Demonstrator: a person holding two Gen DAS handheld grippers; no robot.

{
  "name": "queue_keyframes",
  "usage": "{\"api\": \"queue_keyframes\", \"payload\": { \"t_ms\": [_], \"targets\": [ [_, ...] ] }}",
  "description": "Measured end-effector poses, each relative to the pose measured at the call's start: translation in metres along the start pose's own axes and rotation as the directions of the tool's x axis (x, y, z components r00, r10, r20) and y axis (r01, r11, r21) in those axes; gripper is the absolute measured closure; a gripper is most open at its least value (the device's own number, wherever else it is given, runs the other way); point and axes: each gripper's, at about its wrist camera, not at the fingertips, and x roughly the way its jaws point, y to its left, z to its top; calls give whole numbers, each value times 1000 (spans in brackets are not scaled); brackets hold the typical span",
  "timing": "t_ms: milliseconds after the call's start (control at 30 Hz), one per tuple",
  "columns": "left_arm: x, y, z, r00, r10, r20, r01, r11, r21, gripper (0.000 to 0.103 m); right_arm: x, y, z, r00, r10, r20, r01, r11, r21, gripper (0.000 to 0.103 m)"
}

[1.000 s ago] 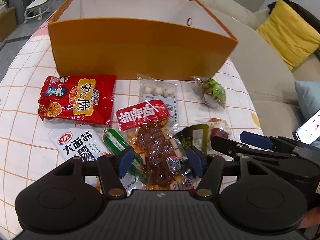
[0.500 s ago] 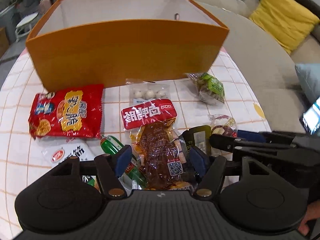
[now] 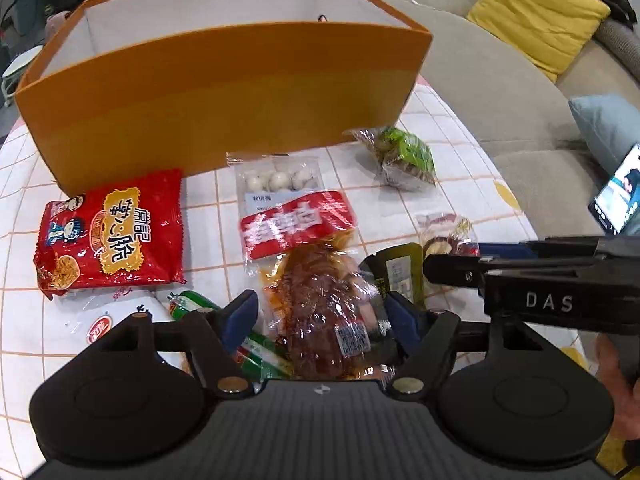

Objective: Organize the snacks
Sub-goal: 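Grasp the red-labelled meat pack with the left gripper while the right gripper grasps the red-wrapped sweet, then carry both held snacks over the box and lower them inside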

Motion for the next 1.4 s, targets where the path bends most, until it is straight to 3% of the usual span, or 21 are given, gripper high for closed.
{"api": "queue_keyframes", "payload": {
  "t_ms": [100, 600, 1000, 1400],
  "targets": [
    [-2, -1, 0, 1000, -8, 7, 8, 1000, 5, 33, 0, 2, -1, 1000, -6, 2, 6, 1000, -13, 63],
    [-35, 12, 0, 996, -6, 87, 13, 996, -85, 36, -6, 13, -2, 1000, -20, 15, 21, 998, -56, 63],
    [-74, 16, 11, 984, 2, 177, 22, 991, -136, 36, -35, 31, 4, 992, -58, 113, 73, 988, -133, 64],
    [-108, 19, 26, 969, 4, 249, 33, 989, -145, 36, -68, 52, 19, 981, 9, 193, 25, 985, -173, 64]
  ]
}}
